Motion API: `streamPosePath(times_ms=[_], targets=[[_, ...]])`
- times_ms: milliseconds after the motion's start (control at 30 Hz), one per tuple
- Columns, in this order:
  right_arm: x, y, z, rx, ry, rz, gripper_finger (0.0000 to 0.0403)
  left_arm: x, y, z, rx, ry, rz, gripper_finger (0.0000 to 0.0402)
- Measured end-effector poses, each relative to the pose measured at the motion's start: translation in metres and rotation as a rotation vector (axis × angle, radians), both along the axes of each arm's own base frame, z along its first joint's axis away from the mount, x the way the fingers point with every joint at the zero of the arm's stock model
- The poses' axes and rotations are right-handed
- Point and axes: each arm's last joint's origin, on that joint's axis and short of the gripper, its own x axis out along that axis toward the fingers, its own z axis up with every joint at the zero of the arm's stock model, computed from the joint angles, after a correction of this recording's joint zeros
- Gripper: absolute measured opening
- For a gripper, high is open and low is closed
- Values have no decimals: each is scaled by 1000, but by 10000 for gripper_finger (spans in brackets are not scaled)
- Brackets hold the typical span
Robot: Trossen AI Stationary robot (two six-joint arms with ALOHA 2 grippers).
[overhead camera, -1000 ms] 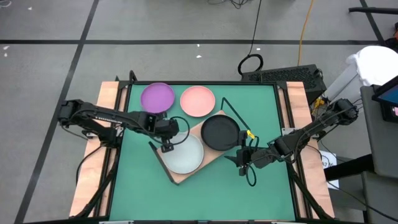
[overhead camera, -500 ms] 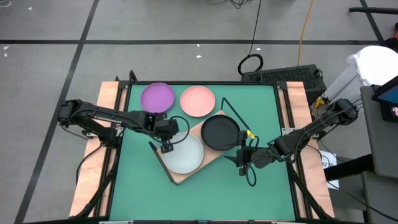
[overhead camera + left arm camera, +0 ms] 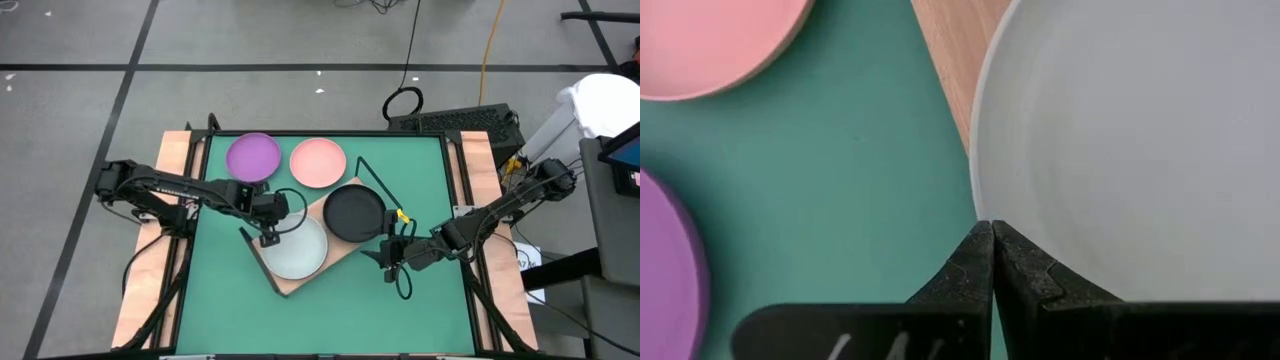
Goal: Place and stack plates onto a shelf
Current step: Stack the gray plate on top of the blue plate on the shelf, then stack the orange plate on top of the black plate on the shelf
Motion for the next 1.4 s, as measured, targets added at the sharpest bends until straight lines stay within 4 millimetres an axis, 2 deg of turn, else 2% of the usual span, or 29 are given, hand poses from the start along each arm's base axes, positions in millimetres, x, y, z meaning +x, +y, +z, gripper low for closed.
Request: streamPosePath(times_ms=[467,833,1000,1267,1400], targets=[[0,0,0,0,0,0,219,2,4,2,68,-12,-74,5],[0,0,0,-4,1,2,219,8,36,8,165,-82,-84,5],[1,-1,2,-4,-25,-27,219,11,44,10,184,-117,-74,5],[15,-20,16,7,-154,-149,219,16,44,14,262,-167,-93,5],[28,-40,37,-28,-197,-218,219,18,44,18,284,-203,-88,5]])
